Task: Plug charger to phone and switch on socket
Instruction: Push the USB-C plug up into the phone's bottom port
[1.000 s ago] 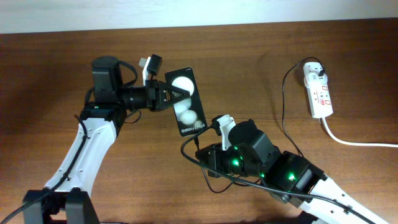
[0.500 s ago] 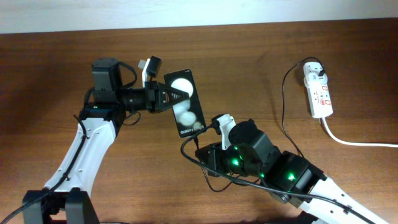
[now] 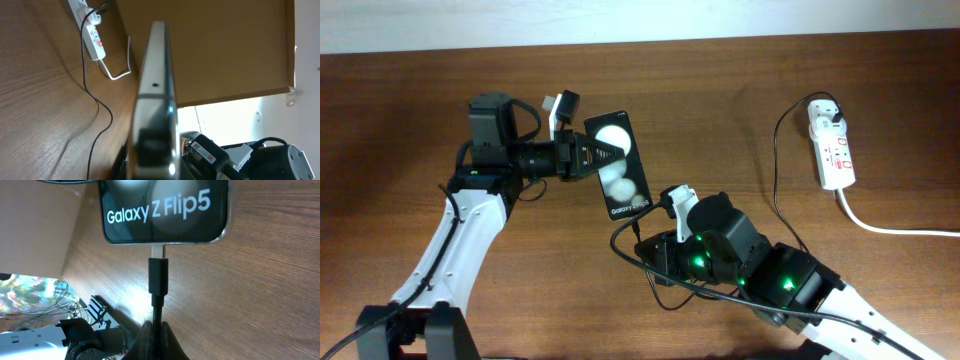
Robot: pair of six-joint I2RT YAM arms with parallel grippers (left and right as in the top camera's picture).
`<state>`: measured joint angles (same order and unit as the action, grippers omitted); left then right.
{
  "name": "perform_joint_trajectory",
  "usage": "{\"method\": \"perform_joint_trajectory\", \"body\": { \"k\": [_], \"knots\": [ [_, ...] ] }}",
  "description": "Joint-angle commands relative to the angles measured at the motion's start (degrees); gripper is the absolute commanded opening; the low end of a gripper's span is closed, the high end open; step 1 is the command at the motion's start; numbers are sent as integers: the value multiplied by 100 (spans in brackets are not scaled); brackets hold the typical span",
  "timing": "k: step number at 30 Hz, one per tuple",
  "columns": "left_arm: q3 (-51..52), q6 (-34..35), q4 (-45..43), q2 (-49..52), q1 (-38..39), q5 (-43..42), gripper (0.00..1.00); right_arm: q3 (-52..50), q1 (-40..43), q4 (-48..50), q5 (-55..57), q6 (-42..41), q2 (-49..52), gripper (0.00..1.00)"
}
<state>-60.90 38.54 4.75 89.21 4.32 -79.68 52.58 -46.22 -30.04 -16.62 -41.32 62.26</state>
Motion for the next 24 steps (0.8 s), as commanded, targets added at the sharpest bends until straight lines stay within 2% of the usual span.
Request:
{"method": "perform_joint_trajectory", "body": {
  "k": [1, 24],
  "knots": [
    [-90, -133, -15, -39, 2, -85, 0, 4, -28, 28, -28, 103, -155, 4],
    [-90, -42, 306, -39, 2, -90, 0, 2, -28, -81, 33, 98, -140, 4]
  ]
}}
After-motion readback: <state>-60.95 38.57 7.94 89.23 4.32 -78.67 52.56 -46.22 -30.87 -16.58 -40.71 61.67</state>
